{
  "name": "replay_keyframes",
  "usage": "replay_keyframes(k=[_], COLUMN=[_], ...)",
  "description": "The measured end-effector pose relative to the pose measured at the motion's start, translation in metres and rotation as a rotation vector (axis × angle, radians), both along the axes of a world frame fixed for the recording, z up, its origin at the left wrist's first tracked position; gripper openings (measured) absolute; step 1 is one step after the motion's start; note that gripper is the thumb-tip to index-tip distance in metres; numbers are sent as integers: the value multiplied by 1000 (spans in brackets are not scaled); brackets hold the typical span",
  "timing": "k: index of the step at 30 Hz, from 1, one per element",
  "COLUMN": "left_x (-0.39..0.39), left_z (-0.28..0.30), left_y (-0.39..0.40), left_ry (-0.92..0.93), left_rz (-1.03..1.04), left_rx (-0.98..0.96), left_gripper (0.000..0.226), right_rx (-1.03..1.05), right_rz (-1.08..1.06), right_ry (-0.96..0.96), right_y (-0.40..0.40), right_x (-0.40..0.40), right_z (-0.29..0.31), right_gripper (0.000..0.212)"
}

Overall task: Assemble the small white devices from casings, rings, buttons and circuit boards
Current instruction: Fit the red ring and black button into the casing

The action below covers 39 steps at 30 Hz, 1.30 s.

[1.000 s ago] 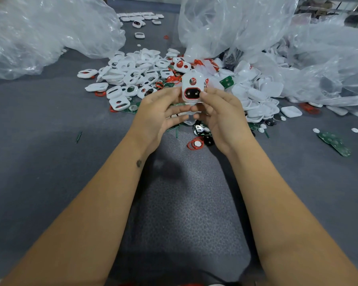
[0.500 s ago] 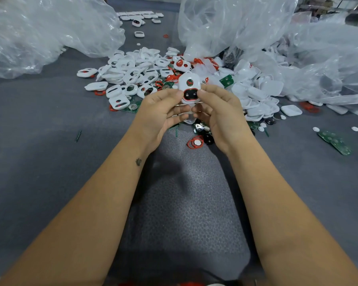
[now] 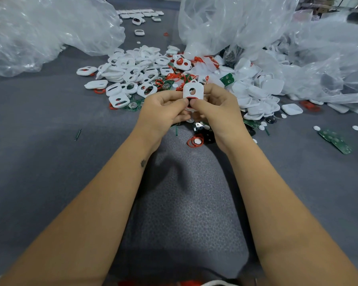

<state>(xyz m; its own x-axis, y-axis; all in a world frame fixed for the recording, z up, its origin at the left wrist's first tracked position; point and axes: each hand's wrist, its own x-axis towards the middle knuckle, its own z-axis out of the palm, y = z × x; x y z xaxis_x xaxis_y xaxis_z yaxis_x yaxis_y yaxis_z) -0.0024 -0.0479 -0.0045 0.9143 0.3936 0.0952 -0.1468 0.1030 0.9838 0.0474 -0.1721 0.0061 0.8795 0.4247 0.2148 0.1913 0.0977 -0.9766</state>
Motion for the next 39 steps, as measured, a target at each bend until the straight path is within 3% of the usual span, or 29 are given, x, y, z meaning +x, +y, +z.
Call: replay_keyframes(k=[6,12,17,21,24,28,33,39], left_x=[1,-2,-4,-4,-3,-3,-3,-2], left_z=[0,1,0,1,1,1,0,1], left_y=[3,5,7,6,5,4,4,5], left_ry=[-6,-23,-41,-24,-15,-15,-14,-5], left_rz=[44,-33,-74,-111,-136,-163,-132,-61], left_rx=[-43,-37,-107,-148,-141,-134,-131,-108], left_gripper=[15,17,16,13,14,14,15,18], right_rx=[111,90,68,172,243,191,185,192], right_rz=[50,30,-6,-60,-23,29,-8,-29], right_ry=[189,146,134,212,243,233,235,273], right_y=[-2,-4,-5,-5,-5,-4,-5,-7], right_x=[7,7,9,10,10,8,8,8], right_z=[3,-1,-2,-1,2,3,3,3], right_gripper=[20,10,28,14,25,35,20,17])
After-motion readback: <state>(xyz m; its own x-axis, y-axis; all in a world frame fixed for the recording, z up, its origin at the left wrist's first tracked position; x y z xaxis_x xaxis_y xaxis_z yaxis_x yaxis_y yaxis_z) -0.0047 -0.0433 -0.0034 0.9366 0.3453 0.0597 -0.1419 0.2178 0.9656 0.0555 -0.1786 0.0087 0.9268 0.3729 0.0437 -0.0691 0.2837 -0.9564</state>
